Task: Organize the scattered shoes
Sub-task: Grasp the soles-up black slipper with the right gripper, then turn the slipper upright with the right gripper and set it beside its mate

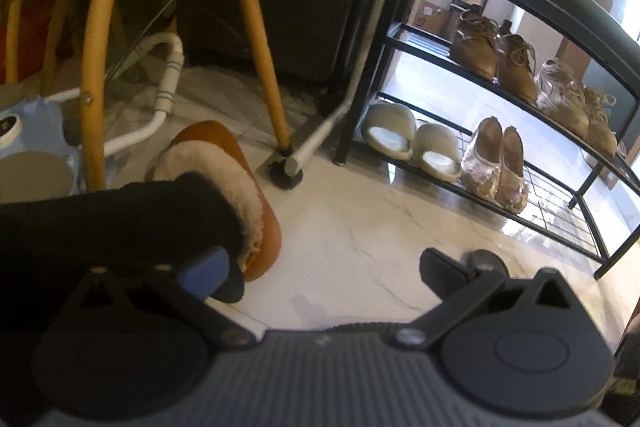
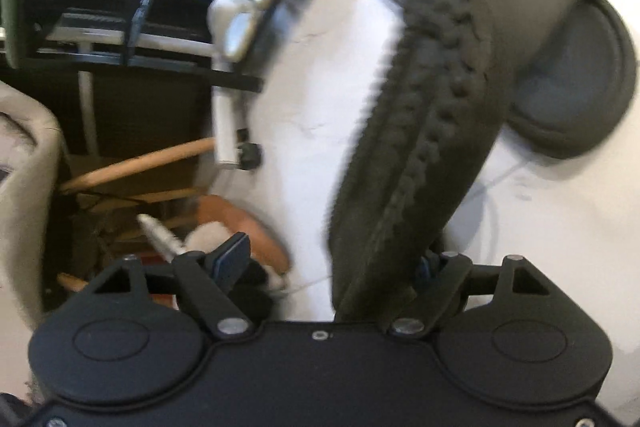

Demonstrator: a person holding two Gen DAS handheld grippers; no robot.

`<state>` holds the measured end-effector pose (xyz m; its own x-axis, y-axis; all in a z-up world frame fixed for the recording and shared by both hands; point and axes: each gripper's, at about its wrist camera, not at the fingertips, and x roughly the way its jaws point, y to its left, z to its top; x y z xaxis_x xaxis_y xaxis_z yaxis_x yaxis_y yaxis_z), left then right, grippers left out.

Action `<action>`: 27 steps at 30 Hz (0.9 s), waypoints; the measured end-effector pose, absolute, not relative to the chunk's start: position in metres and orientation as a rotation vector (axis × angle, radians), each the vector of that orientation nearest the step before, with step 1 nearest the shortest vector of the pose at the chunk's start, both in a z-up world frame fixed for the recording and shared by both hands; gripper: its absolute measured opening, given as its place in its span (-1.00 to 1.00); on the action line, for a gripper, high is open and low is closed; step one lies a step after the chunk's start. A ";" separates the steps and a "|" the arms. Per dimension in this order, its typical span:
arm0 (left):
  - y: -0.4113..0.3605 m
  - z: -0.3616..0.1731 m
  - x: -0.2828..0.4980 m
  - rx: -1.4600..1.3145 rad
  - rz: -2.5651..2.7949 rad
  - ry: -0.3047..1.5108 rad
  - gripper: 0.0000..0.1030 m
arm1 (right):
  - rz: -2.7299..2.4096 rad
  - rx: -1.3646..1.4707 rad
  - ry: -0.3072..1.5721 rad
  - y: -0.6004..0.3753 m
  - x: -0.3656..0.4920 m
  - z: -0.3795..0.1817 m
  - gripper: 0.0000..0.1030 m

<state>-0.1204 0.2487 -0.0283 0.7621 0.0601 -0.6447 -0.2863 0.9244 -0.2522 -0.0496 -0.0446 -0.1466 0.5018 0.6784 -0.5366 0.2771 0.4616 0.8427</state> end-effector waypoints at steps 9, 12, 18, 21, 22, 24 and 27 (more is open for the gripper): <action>0.241 -0.030 -0.117 -0.326 0.176 0.688 0.99 | 0.295 1.178 0.886 -0.078 -0.021 -0.116 0.81; 0.242 -0.031 -0.118 -0.320 0.186 0.689 0.99 | 0.258 1.115 0.895 -0.077 -0.005 -0.121 0.81; 0.242 -0.035 -0.117 -0.322 0.201 0.707 0.99 | 0.265 1.023 0.809 -0.066 0.003 -0.127 0.88; 0.240 -0.035 -0.116 -0.312 0.196 0.711 0.99 | 0.257 1.018 0.815 -0.064 0.012 -0.132 0.88; 0.240 -0.035 -0.116 -0.309 0.196 0.709 0.99 | 0.253 1.026 0.831 -0.063 0.018 -0.135 0.88; 0.241 -0.035 -0.116 -0.311 0.204 0.705 0.99 | 0.267 1.038 0.867 -0.058 0.021 -0.139 0.92; 0.241 -0.037 -0.115 -0.324 0.209 0.715 0.99 | 0.292 1.047 0.911 -0.051 0.020 -0.146 1.00</action>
<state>-0.1146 0.2411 -0.0368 0.7375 0.0772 -0.6709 -0.2966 0.9295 -0.2191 0.0197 -0.0510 -0.1456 0.6140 0.6057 -0.5060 0.1986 0.5020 0.8418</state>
